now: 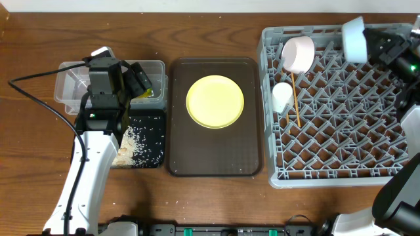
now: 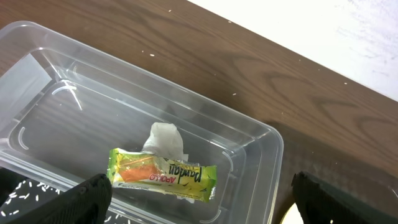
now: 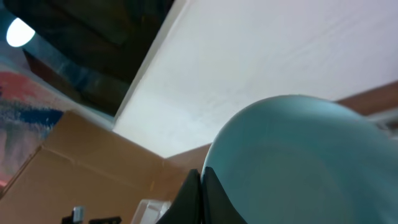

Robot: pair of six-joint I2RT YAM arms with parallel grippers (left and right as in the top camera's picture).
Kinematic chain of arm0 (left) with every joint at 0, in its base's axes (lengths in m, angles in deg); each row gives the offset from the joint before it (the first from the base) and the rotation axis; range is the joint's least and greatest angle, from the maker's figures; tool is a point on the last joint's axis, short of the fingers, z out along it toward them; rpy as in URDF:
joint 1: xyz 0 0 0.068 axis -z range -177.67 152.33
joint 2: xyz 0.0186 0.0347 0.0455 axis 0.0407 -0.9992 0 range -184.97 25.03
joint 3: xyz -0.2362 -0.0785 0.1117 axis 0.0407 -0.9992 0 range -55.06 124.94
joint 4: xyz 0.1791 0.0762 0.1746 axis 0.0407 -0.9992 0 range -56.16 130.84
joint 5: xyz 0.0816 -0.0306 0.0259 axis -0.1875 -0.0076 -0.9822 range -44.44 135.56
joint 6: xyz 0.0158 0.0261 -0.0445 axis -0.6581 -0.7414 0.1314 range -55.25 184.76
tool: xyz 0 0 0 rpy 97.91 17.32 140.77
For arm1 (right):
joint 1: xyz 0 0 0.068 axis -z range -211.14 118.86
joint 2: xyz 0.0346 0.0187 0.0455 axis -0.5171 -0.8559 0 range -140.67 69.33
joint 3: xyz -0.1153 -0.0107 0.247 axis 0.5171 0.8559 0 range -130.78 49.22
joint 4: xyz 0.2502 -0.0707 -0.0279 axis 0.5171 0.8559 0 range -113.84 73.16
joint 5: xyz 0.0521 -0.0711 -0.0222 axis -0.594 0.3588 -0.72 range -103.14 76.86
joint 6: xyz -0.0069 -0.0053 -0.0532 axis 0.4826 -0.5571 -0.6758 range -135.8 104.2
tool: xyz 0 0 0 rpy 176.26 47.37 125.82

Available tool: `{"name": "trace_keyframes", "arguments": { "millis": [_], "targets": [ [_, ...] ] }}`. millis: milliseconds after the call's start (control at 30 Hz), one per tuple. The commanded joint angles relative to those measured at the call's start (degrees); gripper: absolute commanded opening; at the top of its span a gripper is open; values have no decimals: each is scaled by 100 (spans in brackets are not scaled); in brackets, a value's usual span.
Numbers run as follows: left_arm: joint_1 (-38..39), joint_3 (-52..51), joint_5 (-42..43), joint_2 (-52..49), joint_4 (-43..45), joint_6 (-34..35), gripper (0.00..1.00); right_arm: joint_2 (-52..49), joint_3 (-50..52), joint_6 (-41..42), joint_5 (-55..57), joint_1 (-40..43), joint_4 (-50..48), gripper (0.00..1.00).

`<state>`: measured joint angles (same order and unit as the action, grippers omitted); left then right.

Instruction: Sort waste into correct bins and load items into the dishwasher rack

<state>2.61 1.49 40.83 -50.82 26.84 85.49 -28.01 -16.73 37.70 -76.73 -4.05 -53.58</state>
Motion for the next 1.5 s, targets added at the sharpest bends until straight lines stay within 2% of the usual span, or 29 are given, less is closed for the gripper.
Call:
{"name": "trace_keyframes", "arguments": {
  "millis": [0,133,333,433,667,1133,1267,1333,1433,1467],
  "targets": [
    [-11,105,-70,24,-9,-57,95,-284,-37,367,278,37,-232,1],
    [-11,105,-68,24,-9,-57,95,-682,-37,844,317,37,-850,1],
    [-11,105,-70,24,-9,-57,96,-1429,-37,2170,317,-42,-2479,1],
    [-11,105,-70,24,-9,-57,95,-1716,-37,2535,382,-157,-3075,1],
    [-11,105,-70,24,-9,-57,95,-2081,-37,2527,601,-490,-3095,1],
    [-11,105,-70,24,-9,-57,95,-2092,-37,2686,767,-750,-3368,1],
    [-11,105,-68,24,-9,-57,95,-2092,-37,2426,723,-761,-3375,1],
    [-11,105,-70,24,-9,-57,95,-2092,-39,2124,535,-763,-3447,10],
    [-11,105,-70,24,-9,-57,96,-2092,-216,1897,111,-743,-3670,36],
    [-11,105,-70,24,-9,-57,95,-2092,-374,1873,-46,-723,-3639,40]
  ]
}}
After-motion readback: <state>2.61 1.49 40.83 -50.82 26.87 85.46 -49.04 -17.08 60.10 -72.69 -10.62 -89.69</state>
